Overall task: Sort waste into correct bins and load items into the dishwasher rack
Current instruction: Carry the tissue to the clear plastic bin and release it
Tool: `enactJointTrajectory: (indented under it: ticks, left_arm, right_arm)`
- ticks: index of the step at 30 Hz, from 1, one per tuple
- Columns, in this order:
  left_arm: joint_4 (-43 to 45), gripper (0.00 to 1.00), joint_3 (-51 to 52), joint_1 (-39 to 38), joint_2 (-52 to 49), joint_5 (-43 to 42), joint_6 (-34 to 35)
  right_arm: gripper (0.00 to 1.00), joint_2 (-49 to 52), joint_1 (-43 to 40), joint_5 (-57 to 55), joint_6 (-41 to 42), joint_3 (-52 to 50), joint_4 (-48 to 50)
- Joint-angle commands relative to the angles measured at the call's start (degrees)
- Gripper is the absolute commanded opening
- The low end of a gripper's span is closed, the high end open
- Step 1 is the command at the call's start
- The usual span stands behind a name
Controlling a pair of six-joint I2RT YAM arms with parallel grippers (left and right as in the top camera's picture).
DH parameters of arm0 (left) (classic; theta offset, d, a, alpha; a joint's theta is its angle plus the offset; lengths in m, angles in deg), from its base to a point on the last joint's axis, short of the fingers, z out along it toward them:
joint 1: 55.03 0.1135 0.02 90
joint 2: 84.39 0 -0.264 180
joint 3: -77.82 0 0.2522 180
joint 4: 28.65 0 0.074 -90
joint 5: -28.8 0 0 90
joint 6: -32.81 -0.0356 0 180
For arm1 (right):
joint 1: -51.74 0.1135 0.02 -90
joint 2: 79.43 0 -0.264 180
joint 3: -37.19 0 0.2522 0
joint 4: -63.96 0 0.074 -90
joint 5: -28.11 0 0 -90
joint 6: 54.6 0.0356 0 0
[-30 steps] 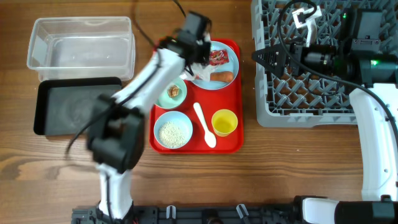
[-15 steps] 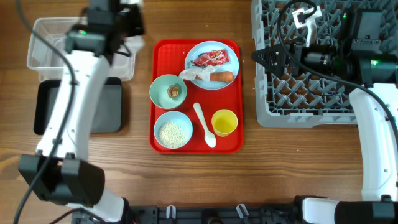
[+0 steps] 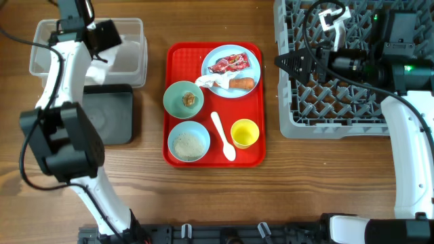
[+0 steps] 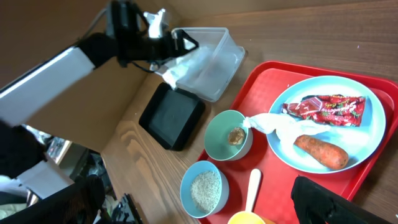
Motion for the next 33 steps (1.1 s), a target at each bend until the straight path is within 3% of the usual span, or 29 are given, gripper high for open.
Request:
enactJointTrajectory:
  ticks: [1, 8, 14, 18, 23, 33]
  left_arm:
    - [1.09, 1.00, -0.09, -0.37, 1.57, -0.79, -0.94]
    - [0.87, 1.00, -0.44, -4.11, 8.15, -4.98, -1.62]
    - [-0.50, 1.00, -0.39, -14.23, 10.34, -12.09, -7.10]
    - [0.42, 1.00, -0.37, -22.84, 7.06, -11.56, -12.46]
    - [4.26, 1.00, -0.37, -30.69, 0.92, -10.36, -13.35]
    - [14.36, 1.00, -0.37, -36.50, -9.77, -10.38, -13.14]
  right_arm:
    - [1.00, 0.22, 0.02, 0.00, 0.24, 0.98, -0.07]
    - [1.00, 0.22, 0.02, -0.50, 0.26, 0.98, -0.04]
    - [1.00, 0.22, 0.02, -1.27, 0.31, 0.98, -0.04]
    - [1.00, 0.22, 0.02, -1.27, 0.31, 0.98, -0.37]
    - [1.00, 0.22, 0.02, -1.29, 0.22, 0.98, -1.60]
    - [1.00, 0.22, 0.02, -1.29, 0.17, 0.98, -2.62]
